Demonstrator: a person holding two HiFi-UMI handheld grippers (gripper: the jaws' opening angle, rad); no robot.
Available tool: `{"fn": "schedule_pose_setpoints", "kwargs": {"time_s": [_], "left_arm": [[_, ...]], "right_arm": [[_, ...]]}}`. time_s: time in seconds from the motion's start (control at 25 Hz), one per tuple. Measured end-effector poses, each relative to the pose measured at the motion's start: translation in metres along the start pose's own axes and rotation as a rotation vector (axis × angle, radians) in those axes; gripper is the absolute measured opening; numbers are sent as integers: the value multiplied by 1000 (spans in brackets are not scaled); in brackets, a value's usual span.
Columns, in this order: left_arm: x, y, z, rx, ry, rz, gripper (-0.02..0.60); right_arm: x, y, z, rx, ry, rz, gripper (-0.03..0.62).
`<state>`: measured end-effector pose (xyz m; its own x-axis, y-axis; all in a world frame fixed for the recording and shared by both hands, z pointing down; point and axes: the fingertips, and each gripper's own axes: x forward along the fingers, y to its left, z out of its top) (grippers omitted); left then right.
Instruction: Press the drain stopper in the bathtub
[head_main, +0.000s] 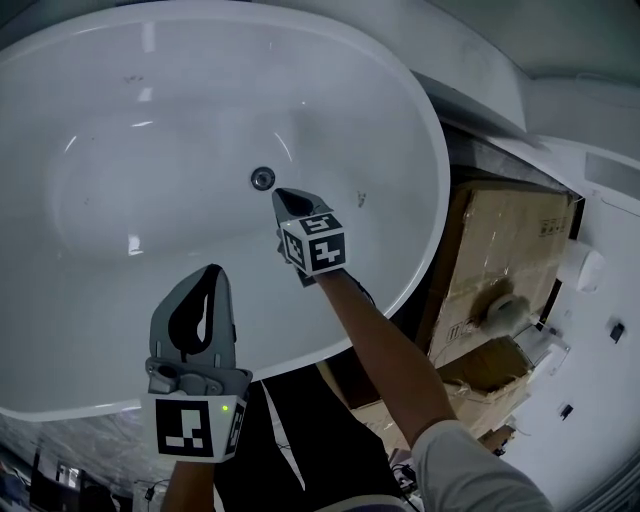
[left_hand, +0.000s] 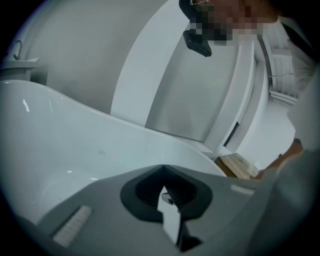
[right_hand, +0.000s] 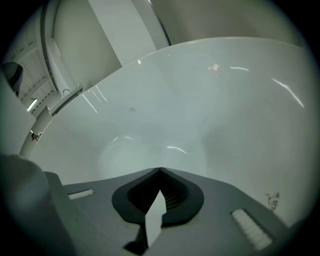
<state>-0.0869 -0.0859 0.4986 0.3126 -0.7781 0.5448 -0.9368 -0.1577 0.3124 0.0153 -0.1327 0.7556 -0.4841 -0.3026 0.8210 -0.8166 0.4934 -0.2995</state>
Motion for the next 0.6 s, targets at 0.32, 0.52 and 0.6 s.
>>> {"fn": "schedule_pose_setpoints", "kwargs": {"time_s": [0.32,0.52,0.6], "left_arm": [[-26,-21,22,5,-14,-2,0],[-43,-35,34,4,-22,-3,0],[-49,-42,39,4,-24,-5,0]], "right_arm": [[-53,14,19,-38,-47,25,-6],[-89,28,30,-60,-88,49,-6],[-104,32,35,-66,-107,60,-6]]}}
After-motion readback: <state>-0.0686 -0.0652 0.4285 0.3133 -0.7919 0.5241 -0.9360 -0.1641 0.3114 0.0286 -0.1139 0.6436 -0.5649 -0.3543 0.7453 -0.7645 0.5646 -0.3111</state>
